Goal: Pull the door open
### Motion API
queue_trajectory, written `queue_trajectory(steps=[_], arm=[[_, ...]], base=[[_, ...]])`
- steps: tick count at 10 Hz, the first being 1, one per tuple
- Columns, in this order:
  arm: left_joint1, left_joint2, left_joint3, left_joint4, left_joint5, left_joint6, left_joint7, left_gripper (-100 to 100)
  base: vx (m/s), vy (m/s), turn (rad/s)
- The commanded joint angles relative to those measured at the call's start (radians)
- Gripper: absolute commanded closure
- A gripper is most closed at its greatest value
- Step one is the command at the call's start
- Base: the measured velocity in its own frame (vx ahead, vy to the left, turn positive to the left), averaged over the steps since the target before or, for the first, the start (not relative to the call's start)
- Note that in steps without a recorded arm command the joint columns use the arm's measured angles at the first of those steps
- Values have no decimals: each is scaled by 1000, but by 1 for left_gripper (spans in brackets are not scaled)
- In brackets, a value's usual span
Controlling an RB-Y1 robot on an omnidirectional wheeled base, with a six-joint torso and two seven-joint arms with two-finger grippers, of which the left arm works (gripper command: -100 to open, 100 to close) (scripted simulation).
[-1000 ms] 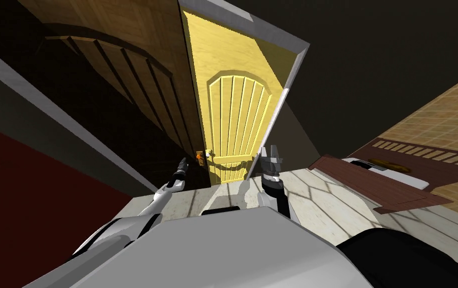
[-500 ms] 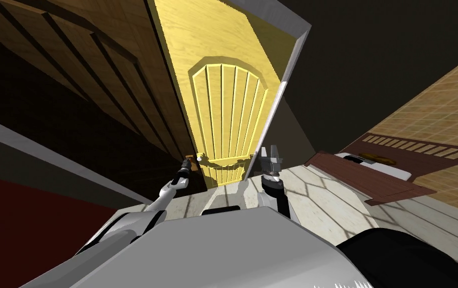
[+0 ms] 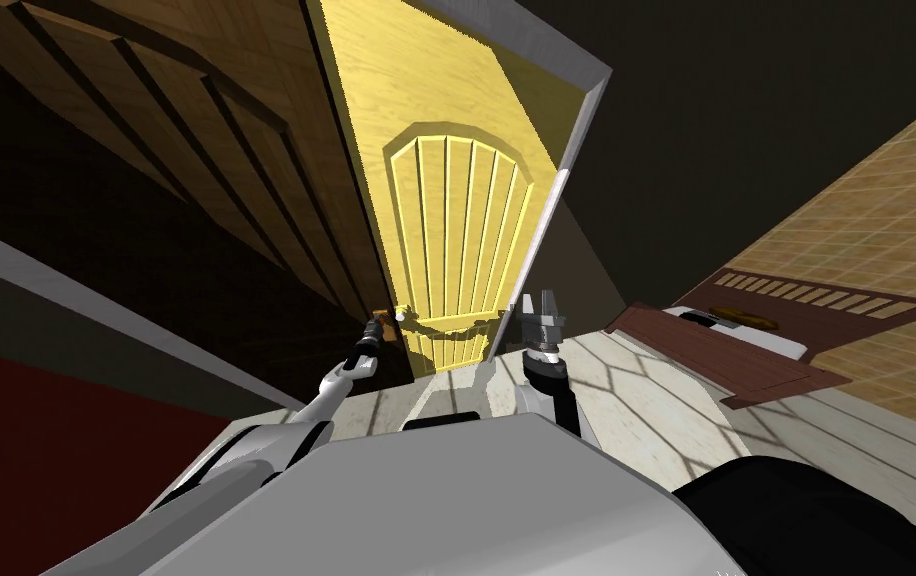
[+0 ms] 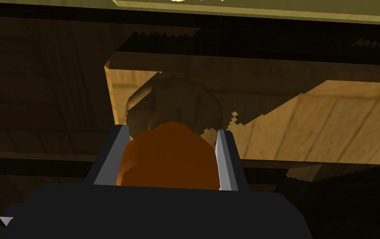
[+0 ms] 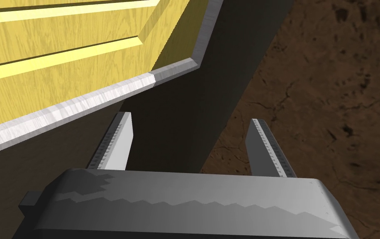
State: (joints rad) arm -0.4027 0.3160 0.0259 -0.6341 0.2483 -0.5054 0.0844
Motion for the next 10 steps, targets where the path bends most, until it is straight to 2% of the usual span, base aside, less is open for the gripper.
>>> queue_trajectory(steps=[1,3,4,5,10], arm=[[20,24,12,10,4,2,3,100],[20,24,12,10,4,2,3,100],[31,37,16,15,6,3,6,100],[12,29,2,20,2,-1,13,-100],[-5,6,-42,-4,-10,4,34,-100]], base=[[-127,94,116],[-117,69,86],[-165,91,109],[-195,38,-18],[-186,-34,-61]])
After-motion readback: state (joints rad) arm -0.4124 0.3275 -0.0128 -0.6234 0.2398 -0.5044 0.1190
